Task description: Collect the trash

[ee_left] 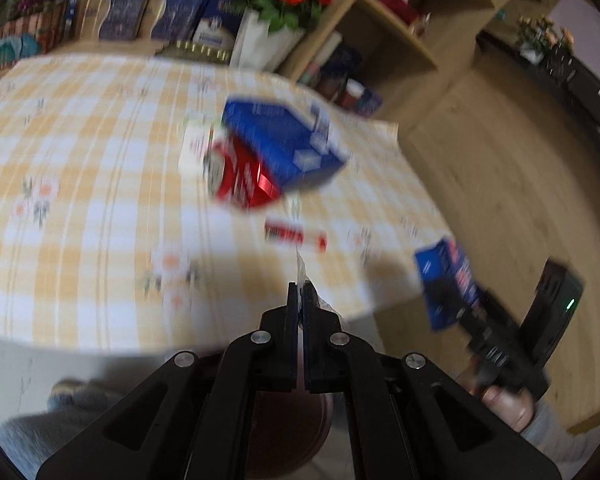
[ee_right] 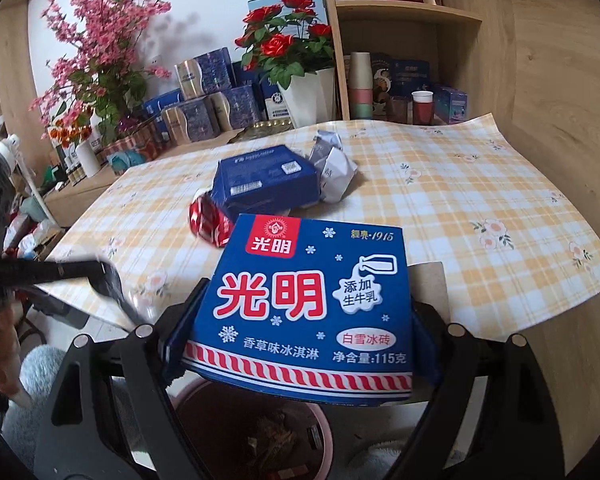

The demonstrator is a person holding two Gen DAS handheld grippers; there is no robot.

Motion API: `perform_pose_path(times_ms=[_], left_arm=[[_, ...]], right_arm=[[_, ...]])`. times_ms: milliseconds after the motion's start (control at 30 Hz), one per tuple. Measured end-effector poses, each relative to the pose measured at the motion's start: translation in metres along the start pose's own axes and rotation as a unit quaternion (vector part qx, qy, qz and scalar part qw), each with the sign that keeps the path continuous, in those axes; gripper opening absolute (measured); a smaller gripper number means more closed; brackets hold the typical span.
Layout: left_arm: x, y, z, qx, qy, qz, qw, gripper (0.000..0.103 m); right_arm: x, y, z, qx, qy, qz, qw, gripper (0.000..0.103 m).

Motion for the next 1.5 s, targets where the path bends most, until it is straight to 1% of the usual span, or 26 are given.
perform_pose_path(times_ms=[133, 267, 467, 567, 600, 633, 667, 700, 767, 800, 833, 867, 933, 967, 1000, 1033, 1067, 1100, 1233, 1333, 1400, 1500], left_arm=[[0.017, -0.037, -0.011, -0.004, 0.020, -0.035, 0.9992, 0.002], [0.044, -0.068, -0.022, -0.011, 0.036, -0.076, 0.9964, 0.002], [0.079, -0.099, -0.032, -0.021, 0.037, -0.107, 0.9934, 0.002], [0.097, -0.111, -0.031, -0.023, 0.025, -0.122, 0.9919, 0.003], [0.101, -0.113, -0.031, -0.020, 0.028, -0.126, 0.9914, 0.014], [0.104, -0.114, -0.031, -0.013, 0.038, -0.125, 0.9913, 0.040], [0.103, -0.113, -0.032, -0.009, 0.044, -0.117, 0.9922, 0.050], [0.098, -0.108, -0.033, -0.007, 0.045, -0.098, 0.9941, 0.057], [0.086, -0.096, -0.039, -0.012, 0.050, -0.067, 0.9964, 0.061], [0.081, -0.089, -0.040, -0.014, 0.057, -0.055, 0.9967, 0.066], [0.074, -0.083, -0.043, -0.016, 0.064, -0.042, 0.9969, 0.070], [0.067, -0.075, -0.046, -0.016, 0.070, -0.027, 0.9971, 0.071], [0.049, -0.058, -0.050, -0.009, 0.084, 0.007, 0.9964, 0.076], [0.039, -0.052, -0.050, -0.006, 0.072, 0.014, 0.9973, 0.077], [0.033, -0.048, -0.049, -0.001, 0.077, 0.019, 0.9969, 0.079], [0.022, -0.044, -0.049, 0.018, 0.098, 0.035, 0.9944, 0.083], [0.010, -0.040, -0.047, 0.041, 0.113, 0.050, 0.9915, 0.085], [0.003, -0.040, -0.045, 0.053, 0.115, 0.056, 0.9904, 0.087], [-0.026, -0.043, -0.038, 0.096, 0.126, 0.074, 0.9846, 0.090], [-0.045, -0.051, -0.036, 0.136, 0.151, 0.093, 0.9748, 0.093], [-0.050, -0.060, -0.036, 0.158, 0.169, 0.101, 0.9676, 0.095], [-0.051, -0.070, -0.038, 0.176, 0.192, 0.110, 0.9592, 0.097]], right_arm=[[-0.004, -0.011, 0.002, 0.004, -0.002, -0.010, 1.000, 0.085], [-0.005, -0.021, 0.006, 0.013, -0.005, -0.018, 1.000, 0.085], [-0.005, -0.028, 0.010, 0.019, -0.008, -0.027, 0.999, 0.085], [-0.003, -0.031, 0.012, 0.024, -0.008, -0.032, 0.999, 0.085], [-0.003, -0.032, 0.013, 0.025, -0.008, -0.034, 0.999, 0.085], [-0.003, -0.034, 0.013, 0.026, -0.008, -0.036, 0.999, 0.085], [-0.003, -0.035, 0.012, 0.026, -0.007, -0.038, 0.999, 0.085], [-0.003, -0.037, 0.011, 0.025, -0.006, -0.039, 0.999, 0.085], [-0.002, -0.041, 0.009, 0.021, -0.004, -0.043, 0.999, 0.085], [-0.001, -0.045, 0.007, 0.019, -0.003, -0.047, 0.999, 0.085], [0.000, -0.047, 0.006, 0.019, -0.002, -0.049, 0.999, 0.085], [0.002, -0.050, 0.004, 0.018, 0.000, -0.052, 0.998, 0.085], [0.004, -0.057, -0.001, 0.019, 0.006, -0.054, 0.998, 0.085], [0.006, -0.060, -0.003, 0.021, 0.009, -0.056, 0.998, 0.085], [0.008, -0.063, -0.006, 0.023, 0.014, -0.056, 0.998, 0.085], [0.009, -0.065, -0.009, 0.023, 0.017, -0.056, 0.998, 0.085], [0.011, -0.069, -0.013, 0.023, 0.022, -0.058, 0.998, 0.085], [0.012, -0.071, -0.016, 0.024, 0.027, -0.059, 0.998, 0.085], [0.019, -0.088, -0.035, 0.010, 0.047, -0.072, 0.996, 0.085], [0.025, -0.104, -0.046, -0.008, 0.055, -0.088, 0.995, 0.085], [0.029, -0.115, -0.050, -0.016, 0.057, -0.102, 0.993, 0.085], [0.035, -0.128, -0.053, -0.021, 0.057, -0.122, 0.991, 0.085]])
Point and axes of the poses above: each gripper's, at about its wrist camera, not at the fingertips, and x roughly the way its jaws point, z to its right, y to its top, the point moved 5 cm from there along x, roughly the way its jaws point, and after that the axes turned 6 degrees about z, right-handed, at the moved point
